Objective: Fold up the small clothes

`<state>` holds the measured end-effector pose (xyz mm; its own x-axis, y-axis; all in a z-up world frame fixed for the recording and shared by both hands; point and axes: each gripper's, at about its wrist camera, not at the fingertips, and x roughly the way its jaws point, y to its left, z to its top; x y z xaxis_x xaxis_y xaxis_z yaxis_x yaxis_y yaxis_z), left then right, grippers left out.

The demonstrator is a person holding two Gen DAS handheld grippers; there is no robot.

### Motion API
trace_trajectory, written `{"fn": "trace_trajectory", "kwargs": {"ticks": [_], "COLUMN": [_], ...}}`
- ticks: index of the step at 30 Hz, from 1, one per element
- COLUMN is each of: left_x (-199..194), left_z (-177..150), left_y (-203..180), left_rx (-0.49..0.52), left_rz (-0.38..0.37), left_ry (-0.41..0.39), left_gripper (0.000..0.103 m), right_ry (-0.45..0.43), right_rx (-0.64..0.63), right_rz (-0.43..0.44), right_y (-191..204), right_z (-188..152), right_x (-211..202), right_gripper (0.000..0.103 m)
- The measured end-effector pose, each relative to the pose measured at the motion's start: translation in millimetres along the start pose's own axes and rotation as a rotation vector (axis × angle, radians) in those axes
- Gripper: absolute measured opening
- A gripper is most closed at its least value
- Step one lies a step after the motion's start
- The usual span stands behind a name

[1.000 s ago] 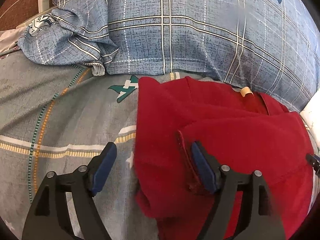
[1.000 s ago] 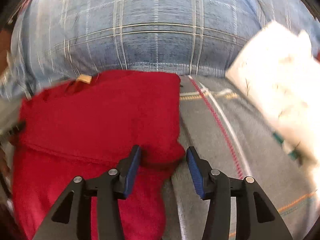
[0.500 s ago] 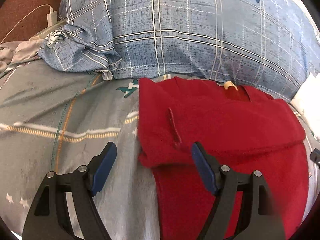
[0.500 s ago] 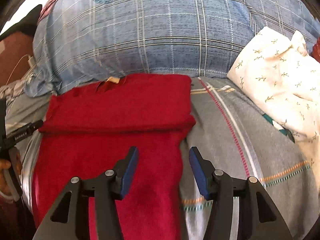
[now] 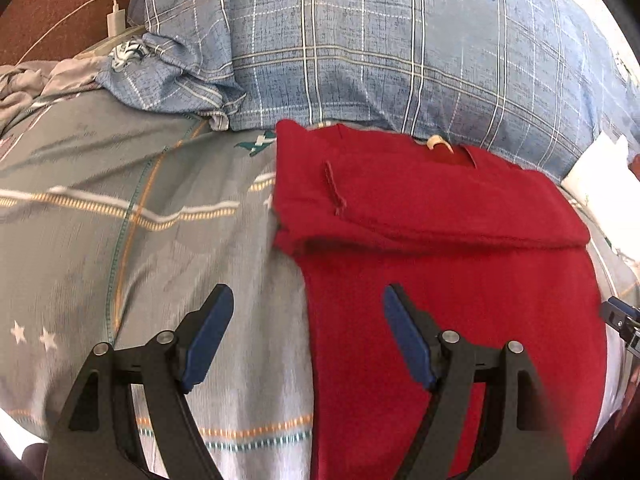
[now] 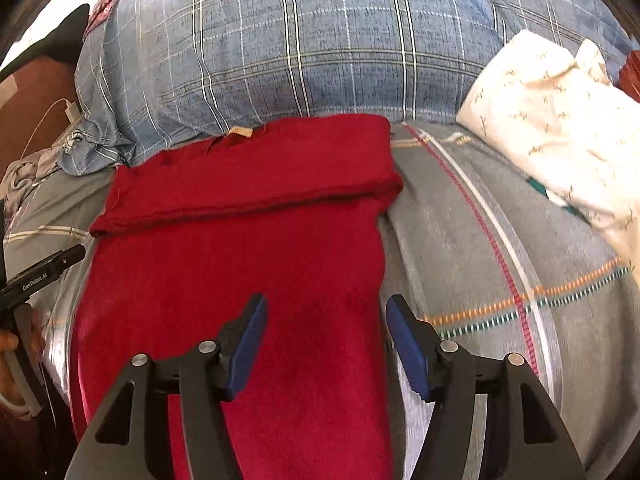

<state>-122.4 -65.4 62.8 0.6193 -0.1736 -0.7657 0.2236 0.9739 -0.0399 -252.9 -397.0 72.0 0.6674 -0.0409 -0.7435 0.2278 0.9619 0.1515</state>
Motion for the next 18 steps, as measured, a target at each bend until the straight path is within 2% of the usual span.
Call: {"fn": "trace_trajectory", "kwargs": {"ticks": [6, 12, 18], "left_x": [-1.4, -9.1, -14.5], "left_z": [-15.7, -28.8, -32.8], "left_y": [2.5, -0.7, -3.8], "left_rx": [0.0, 0.025, 0.042], "left_rz": [-0.009, -0.018, -0.012], "left_ry": [0.025, 0.037, 0.034], "left_gripper": [0.077, 0.077, 0.077], "right_ry": [0.031, 0.085, 0.061], "right_rx": [-0.016, 0.023, 0.052], "right_rz": [0.005, 0.06, 0.072], "right_y": [-4.0, -15.0, -20.2], "right_z": [-18.1, -35.8, -36.9], "right_x": [-5.2, -10.8, -20.8], "right_gripper": [0.064, 0.064, 0.066]}}
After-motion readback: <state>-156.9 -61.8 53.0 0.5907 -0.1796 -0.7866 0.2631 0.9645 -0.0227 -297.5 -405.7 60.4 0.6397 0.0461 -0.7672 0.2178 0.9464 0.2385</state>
